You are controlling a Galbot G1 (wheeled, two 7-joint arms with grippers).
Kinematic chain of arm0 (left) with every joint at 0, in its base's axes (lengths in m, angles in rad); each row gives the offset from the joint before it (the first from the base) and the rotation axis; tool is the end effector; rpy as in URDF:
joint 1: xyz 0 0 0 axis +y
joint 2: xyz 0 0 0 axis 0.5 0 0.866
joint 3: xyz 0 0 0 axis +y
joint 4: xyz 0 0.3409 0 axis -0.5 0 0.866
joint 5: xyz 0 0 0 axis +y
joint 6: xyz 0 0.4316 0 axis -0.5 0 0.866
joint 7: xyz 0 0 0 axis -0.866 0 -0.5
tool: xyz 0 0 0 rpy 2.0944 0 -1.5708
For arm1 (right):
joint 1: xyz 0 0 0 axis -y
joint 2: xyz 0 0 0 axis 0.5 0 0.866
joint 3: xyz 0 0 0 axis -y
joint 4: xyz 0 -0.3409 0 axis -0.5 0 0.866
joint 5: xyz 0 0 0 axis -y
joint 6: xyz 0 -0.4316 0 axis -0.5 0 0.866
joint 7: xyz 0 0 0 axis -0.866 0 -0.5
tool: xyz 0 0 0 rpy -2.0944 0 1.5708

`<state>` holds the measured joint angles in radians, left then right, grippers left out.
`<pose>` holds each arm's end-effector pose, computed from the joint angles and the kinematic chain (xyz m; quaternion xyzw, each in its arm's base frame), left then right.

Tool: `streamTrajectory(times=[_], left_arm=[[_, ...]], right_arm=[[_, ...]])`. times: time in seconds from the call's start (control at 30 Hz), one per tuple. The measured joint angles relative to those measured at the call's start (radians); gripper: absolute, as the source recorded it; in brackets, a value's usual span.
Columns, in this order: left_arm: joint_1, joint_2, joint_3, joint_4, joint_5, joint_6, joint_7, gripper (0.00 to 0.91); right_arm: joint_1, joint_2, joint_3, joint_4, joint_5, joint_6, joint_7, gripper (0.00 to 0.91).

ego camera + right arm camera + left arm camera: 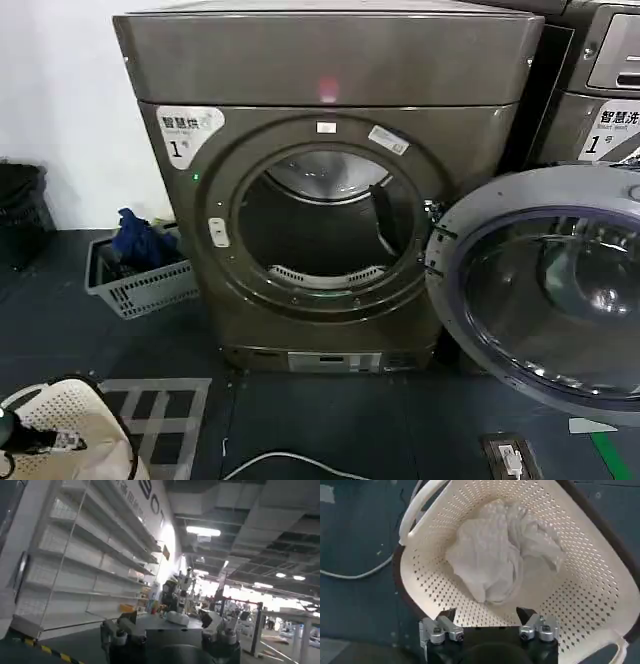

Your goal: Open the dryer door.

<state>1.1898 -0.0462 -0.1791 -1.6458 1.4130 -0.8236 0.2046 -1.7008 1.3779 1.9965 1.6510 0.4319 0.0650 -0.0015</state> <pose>0.3783 0.3015 -0.2154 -0.6141 -0.0288 -0.7885 0.0192 -0.0995 -0.4789 -0.1991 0.6104 0.7749 -0.1638 0.0102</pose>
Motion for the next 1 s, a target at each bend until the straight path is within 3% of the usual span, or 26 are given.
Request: streamTrajectory(times=[1.0], left_arm=[[-0.002, 0.067, -0.007, 0.002, -0.055, 0.000, 0.000, 0.907]], right_arm=[[0.018, -0.004, -0.008, -0.026, -0.006, 0.015, -0.002, 0.907]])
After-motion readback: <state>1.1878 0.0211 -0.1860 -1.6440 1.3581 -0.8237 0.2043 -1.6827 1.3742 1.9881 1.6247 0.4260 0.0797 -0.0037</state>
